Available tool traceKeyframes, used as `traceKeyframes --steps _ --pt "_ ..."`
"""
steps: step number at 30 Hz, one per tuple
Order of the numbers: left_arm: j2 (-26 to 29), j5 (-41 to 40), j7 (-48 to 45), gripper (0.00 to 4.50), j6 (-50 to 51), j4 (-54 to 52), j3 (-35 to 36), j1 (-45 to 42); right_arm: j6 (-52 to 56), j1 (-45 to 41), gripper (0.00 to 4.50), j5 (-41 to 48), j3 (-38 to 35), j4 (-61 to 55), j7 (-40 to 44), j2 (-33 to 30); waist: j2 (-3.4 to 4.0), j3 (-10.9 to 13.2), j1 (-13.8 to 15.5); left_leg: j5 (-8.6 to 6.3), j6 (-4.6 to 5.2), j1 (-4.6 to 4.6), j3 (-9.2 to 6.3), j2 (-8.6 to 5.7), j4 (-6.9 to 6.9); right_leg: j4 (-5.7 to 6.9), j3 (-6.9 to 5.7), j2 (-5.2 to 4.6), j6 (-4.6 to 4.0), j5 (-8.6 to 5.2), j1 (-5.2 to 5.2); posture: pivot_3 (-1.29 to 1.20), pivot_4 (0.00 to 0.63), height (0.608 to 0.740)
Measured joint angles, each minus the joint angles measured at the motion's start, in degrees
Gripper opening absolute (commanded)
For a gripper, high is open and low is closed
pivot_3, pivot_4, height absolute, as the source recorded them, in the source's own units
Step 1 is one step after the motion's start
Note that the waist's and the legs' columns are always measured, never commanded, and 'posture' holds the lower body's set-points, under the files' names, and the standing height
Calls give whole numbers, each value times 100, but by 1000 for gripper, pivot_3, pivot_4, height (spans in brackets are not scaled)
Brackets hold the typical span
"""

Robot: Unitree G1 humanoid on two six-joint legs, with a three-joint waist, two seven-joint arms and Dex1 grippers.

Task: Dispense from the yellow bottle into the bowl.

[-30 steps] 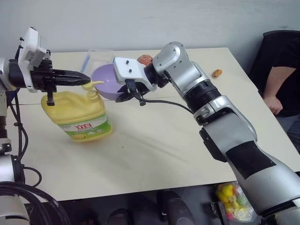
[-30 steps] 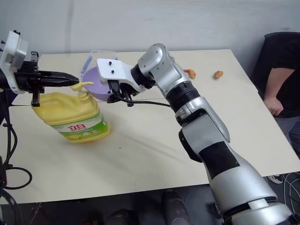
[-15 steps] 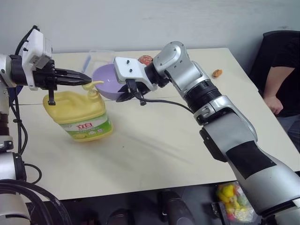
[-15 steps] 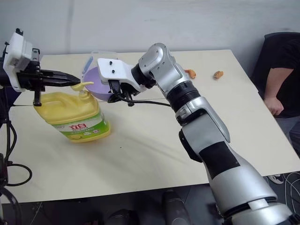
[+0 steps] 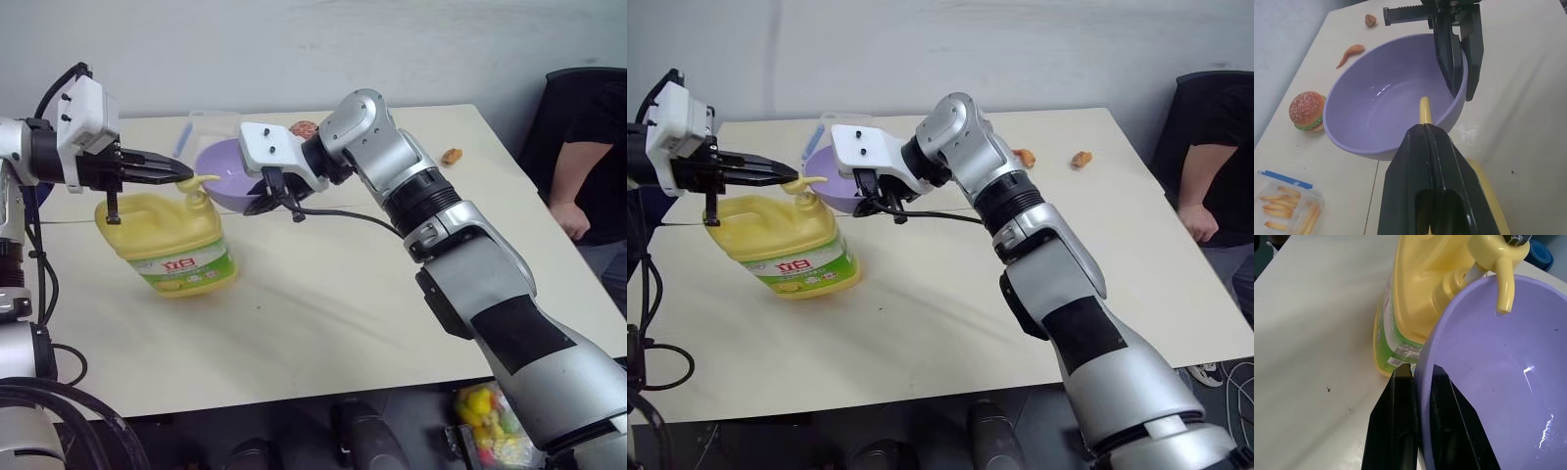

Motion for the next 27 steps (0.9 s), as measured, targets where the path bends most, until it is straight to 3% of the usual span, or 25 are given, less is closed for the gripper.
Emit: traceKeyframes --steps 15,20,27 --pt "-16 -1 94 19 -24 -112 20 225 10 49 0 -77 1 1 60 35 66 -42 7 1 0 13 2 -1 0 0 7 -1 0 0 14 0 150 740" --pt "-17 0 97 19 -22 -157 19 407 10 175 0 -82 1 0 87 51 75 -47 25 0 0 108 8 1 -46 -41 9 0 -7 -4 105 0 150 740" --pt "-75 0 196 19 -38 -155 19 427 9 175 0 -112 1 -1 85 53 108 -68 107 3 -2 109 15 1 -66 -64 11 1 -7 -4 104 0 150 740"
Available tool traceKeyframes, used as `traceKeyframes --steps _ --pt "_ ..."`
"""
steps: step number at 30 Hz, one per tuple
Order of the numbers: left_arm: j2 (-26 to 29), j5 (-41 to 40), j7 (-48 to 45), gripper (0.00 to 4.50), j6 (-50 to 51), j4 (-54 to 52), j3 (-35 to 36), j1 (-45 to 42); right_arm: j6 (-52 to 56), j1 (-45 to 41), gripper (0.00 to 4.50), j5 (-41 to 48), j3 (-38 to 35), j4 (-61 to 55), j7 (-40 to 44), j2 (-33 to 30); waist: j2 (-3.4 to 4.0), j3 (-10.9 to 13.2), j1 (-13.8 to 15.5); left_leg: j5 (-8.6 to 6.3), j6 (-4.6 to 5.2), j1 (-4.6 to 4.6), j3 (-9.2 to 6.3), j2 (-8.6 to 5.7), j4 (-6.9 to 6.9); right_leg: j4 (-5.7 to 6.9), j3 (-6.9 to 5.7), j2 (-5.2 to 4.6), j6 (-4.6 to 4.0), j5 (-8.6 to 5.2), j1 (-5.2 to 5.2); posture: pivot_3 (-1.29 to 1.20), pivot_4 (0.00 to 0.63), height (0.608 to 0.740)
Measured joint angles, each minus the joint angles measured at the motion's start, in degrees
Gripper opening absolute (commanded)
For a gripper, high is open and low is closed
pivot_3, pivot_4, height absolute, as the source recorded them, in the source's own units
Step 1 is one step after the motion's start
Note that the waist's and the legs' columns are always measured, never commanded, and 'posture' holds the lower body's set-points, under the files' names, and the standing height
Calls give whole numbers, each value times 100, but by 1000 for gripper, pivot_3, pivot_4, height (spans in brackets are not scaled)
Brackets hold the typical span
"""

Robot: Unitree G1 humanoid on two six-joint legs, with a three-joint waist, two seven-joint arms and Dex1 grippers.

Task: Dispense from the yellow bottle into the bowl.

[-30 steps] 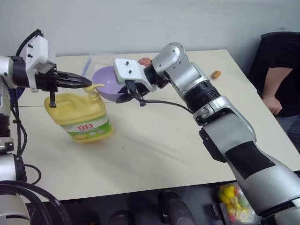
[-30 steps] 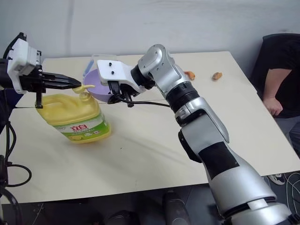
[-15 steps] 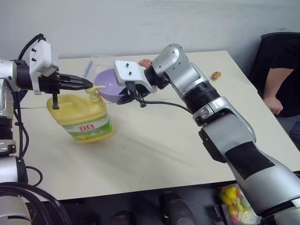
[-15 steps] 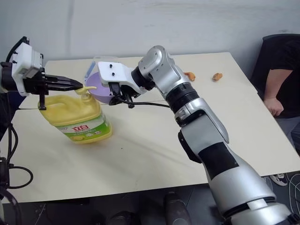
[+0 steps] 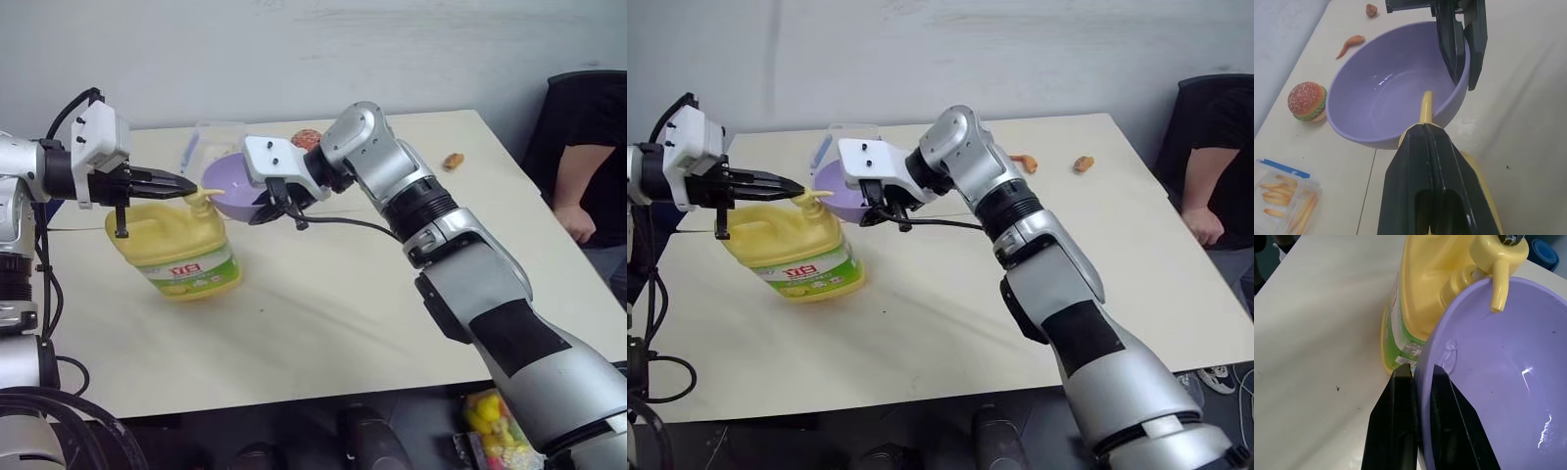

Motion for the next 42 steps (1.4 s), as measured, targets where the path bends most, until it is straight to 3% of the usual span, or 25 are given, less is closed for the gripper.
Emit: traceKeyframes --steps 6,13,17,29,34,37,42 --pt "-145 -5 -9 19 689 96 -15 -322 -9 0 0 0 -34 0 -31 -51 -4 3 49 3 2 -15 -1 -2 -4 -9 -2 0 0 0 -8 0 150 740" --pt "-15 -806 -400 19 2499 -509 99 -603 -88 53 0 62 -117 -336 24 -44 -57 32 32 5 -1 -92 -9 -3 -11 -11 -9 1 0 0 -87 0 150 740" --pt "523 -1372 -403 864 3276 -1316 495 -430 17 457 0 138 -115 -909 149 -169 -59 34 15 6 0 -125 -23 -5 -13 -11 -23 1 0 0 -119 0 150 740" --pt "1302 -2397 -360 4423 4142 -2674 1520 796 1223 2644 0 324 -175 -4231 48 -1778 -87 56 371 6 1 -140 -27 -7 26 -22 -19 -1 -1 1 -109 0 150 740" --pt "1358 -2895 -209 4466 4544 -3641 2233 1887 1731 4742 0 360 -656 -5849 -444 -2852 -94 59 687 1 6 -143 -27 -9 11 -43 -20 -3 -1 0 -107 0 150 740" --pt "1185 -3114 26 4466 4625 -4370 2503 2650 2042 6051 0 260 -816 -6539 -1162 -2951 -98 62 778 2 7 -141 -17 -10 12 -45 -12 0 -1 1 -108 0 150 740" --pt "969 -3186 336 4466 4453 -5179 2664 3491 2053 6614 0 37 -1024 -6737 -2178 -2967 -109 72 758 11 5 -113 6 -12 20 -41 11 5 -16 9 -102 0 150 740"
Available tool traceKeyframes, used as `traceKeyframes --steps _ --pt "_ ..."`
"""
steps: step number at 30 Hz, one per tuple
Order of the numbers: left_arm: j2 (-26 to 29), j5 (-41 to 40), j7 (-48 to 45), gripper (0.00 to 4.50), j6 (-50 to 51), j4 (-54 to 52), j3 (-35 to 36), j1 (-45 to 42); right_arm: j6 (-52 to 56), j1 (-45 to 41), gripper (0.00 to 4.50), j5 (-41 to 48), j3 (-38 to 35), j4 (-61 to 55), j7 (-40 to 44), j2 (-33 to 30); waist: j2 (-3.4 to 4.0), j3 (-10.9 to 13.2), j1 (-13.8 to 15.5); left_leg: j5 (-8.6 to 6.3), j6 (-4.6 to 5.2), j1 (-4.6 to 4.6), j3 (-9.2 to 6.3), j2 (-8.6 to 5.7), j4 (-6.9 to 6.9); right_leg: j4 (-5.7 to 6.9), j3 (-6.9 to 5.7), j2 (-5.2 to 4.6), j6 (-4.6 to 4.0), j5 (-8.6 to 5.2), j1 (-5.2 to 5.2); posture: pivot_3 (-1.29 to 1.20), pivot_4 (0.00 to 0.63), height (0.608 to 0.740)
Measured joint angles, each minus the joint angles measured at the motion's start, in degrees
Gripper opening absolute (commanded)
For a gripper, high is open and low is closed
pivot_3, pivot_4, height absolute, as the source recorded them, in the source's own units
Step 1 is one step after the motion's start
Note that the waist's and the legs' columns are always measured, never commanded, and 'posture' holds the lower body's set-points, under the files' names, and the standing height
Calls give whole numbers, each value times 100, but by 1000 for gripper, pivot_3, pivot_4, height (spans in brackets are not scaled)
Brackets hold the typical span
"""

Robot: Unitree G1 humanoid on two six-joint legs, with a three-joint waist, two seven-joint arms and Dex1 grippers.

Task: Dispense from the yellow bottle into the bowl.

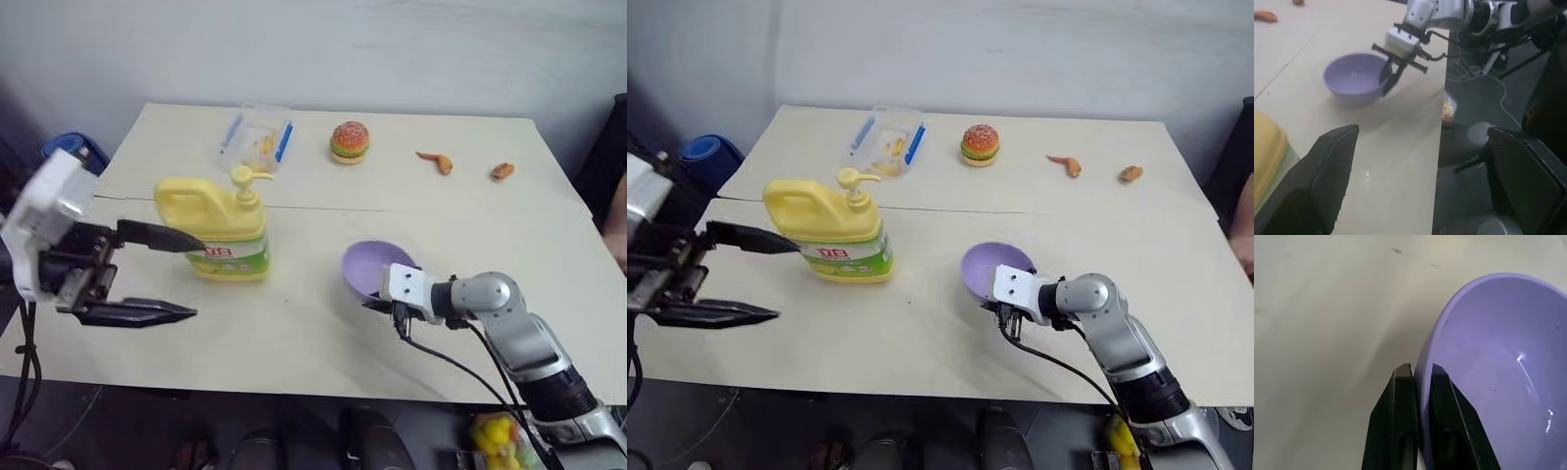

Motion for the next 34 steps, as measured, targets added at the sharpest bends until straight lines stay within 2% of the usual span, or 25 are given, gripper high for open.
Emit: traceKeyframes --steps 7,9,10,15,21,22,28,29,31,34 --pt "-271 -32 452 4466 -329 -322 -80 297 -614 224 0 -300 17 438 -721 -161 -4 1 62 9 -6 -2 -7 4 -2 -3 -4 10 -15 6 0 0 150 740" --pt "-332 -32 550 4500 -402 -329 -226 291 -788 313 638 -368 83 649 -843 -160 -4 2 55 8 2 -5 -3 0 -2 -7 -2 6 -13 7 0 0 150 740" --pt "-367 -31 597 4500 -441 -327 -287 291 -882 334 821 -416 119 748 -922 -160 -4 2 53 8 4 -5 -3 0 -2 -9 -2 6 -12 8 0 0 150 740" --pt "-433 -30 748 4500 -608 -279 -586 191 -1018 358 2566 -456 175 886 -1128 -121 -4 2 40 9 2 -4 -5 7 -2 -8 -5 10 -12 8 0 0 150 740" --pt "-443 -17 810 4500 -719 16 -803 65 -394 729 4474 15 -198 93 -979 -246 -4 2 59 8 4 -6 -5 2 -2 -9 -5 7 -12 8 1 0 150 740" --pt "-443 -11 810 4500 -725 57 -810 67 -277 789 4474 126 -315 -85 -932 -314 -4 2 62 8 5 -6 -6 2 -2 -9 -5 7 -12 8 1 0 150 740" --pt "-338 94 731 4500 -838 343 -694 363 1357 1412 4474 2025 -2353 -1525 -205 -967 -6 3 88 6 9 -7 -13 6 -11 -22 -13 8 -11 8 8 0 150 740" --pt "-323 112 694 4500 -877 401 -587 481 1677 1541 4474 2548 -2896 -1693 -6 -1081 -6 3 79 5 9 -1 -12 6 -17 -23 -12 7 -11 8 12 0 150 740" --pt "-314 195 658 4500 -970 553 -423 675 2140 1761 4474 3173 -3686 -1745 302 -1396 -5 3 72 5 11 4 -11 4 -25 -26 -10 5 -11 8 15 0 150 740" --pt "-297 362 630 4500 -1052 833 -55 1113 2498 2528 4474 3730 -4909 -1595 997 -1888 -7 2 85 5 12 12 -15 7 -46 -46 -17 10 -11 8 27 0 150 740"
